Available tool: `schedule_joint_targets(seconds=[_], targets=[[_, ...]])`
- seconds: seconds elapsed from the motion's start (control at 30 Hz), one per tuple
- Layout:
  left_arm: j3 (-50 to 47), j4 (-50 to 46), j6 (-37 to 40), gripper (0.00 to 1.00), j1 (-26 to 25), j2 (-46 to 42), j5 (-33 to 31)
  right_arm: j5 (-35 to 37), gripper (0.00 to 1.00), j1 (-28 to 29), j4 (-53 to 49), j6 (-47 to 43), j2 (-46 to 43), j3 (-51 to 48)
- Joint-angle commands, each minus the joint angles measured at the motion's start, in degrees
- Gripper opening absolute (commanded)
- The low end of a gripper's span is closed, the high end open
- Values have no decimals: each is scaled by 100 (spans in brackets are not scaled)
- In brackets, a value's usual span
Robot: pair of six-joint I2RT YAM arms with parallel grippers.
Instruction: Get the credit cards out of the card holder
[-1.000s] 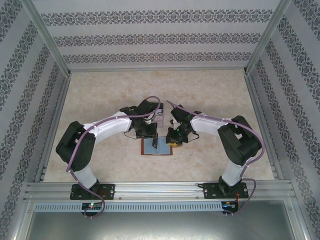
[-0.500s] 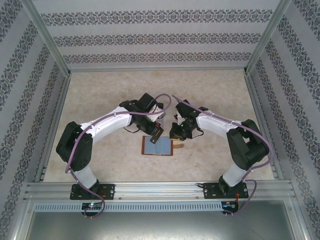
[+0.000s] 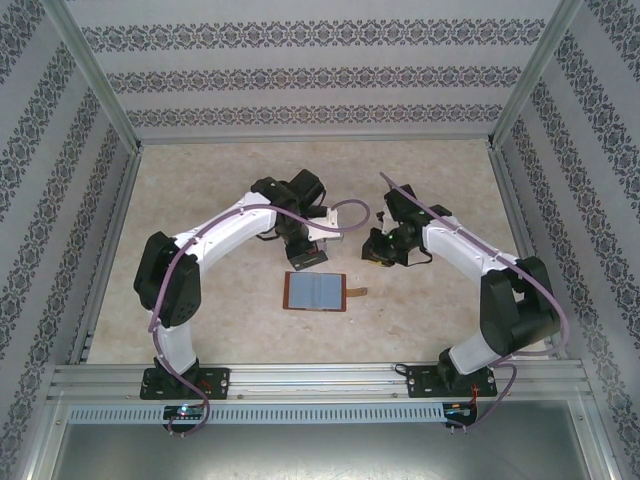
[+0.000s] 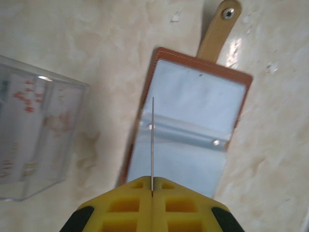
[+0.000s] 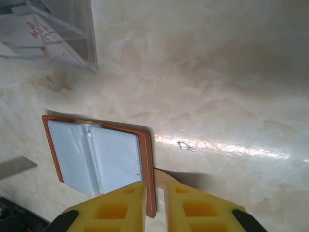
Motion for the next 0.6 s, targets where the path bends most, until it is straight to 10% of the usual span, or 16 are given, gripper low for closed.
schedule_joint_targets(seconds=[0.0, 0.57], targets=[[407, -497, 1121, 0, 94, 173, -710, 105, 18, -119, -214, -184, -201, -75], [2654, -1008, 2439, 0, 502, 1459, -1238, 114, 18, -292, -204, -148, -379, -223]])
